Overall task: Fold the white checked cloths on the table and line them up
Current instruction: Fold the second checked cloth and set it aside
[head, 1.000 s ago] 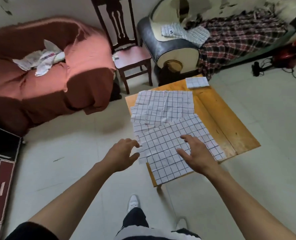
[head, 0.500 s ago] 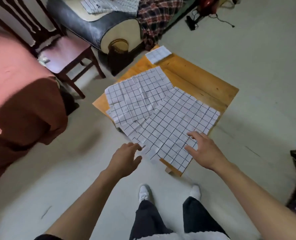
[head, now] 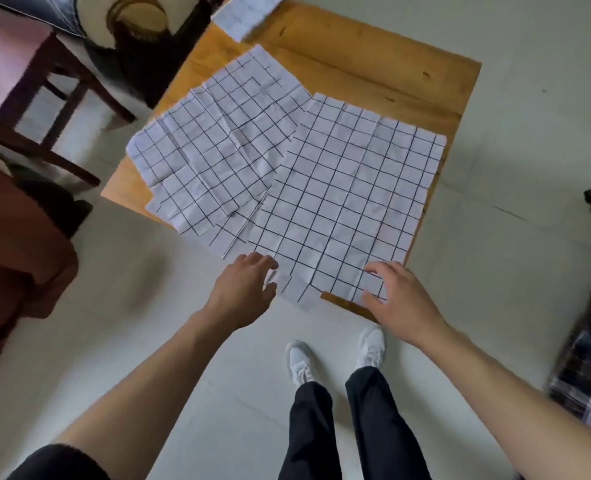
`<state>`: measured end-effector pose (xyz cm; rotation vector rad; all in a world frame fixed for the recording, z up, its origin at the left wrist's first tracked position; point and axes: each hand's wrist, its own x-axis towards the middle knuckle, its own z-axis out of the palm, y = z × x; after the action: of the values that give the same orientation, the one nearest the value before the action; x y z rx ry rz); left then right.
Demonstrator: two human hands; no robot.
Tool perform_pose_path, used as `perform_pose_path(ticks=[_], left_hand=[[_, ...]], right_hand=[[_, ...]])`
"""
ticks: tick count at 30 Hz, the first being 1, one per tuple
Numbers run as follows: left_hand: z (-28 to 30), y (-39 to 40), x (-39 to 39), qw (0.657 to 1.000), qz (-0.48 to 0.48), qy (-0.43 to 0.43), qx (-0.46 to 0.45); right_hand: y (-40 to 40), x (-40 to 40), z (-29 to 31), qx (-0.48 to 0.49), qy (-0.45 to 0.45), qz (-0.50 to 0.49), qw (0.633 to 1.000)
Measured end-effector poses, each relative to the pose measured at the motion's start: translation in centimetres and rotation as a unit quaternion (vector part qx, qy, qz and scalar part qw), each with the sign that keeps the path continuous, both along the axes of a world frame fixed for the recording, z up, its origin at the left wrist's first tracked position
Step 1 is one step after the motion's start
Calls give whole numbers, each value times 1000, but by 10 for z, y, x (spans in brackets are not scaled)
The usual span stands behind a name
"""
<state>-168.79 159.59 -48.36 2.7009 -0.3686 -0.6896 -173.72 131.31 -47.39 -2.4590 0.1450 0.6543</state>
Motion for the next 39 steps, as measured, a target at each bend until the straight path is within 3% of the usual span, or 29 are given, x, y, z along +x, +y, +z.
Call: perform_pose_path(ticks=[6, 9, 14, 19, 26, 39], left_hand=[[-70, -2, 3, 998, -45, -36, -11], [-95, -3, 9, 994, -84, -73, 3], [-118, -2, 26, 979, -170, -104, 51], [-126, 0, 31, 969, -192, -146, 48], [-124, 3, 34, 964, -204, -170, 19], [-116, 6, 39, 969, -184, -160, -44]], right_hand=[[13, -10, -76, -1, -42, -13, 999], [16, -17, -106, -45, -97, 8, 994], [20, -26, -137, -95, -108, 36, 989], [17, -29, -148, -98, -158, 33, 982], [14, -28, -147, -100, -161, 35, 981], [13, -35, -146, -62, -218, -5, 974]])
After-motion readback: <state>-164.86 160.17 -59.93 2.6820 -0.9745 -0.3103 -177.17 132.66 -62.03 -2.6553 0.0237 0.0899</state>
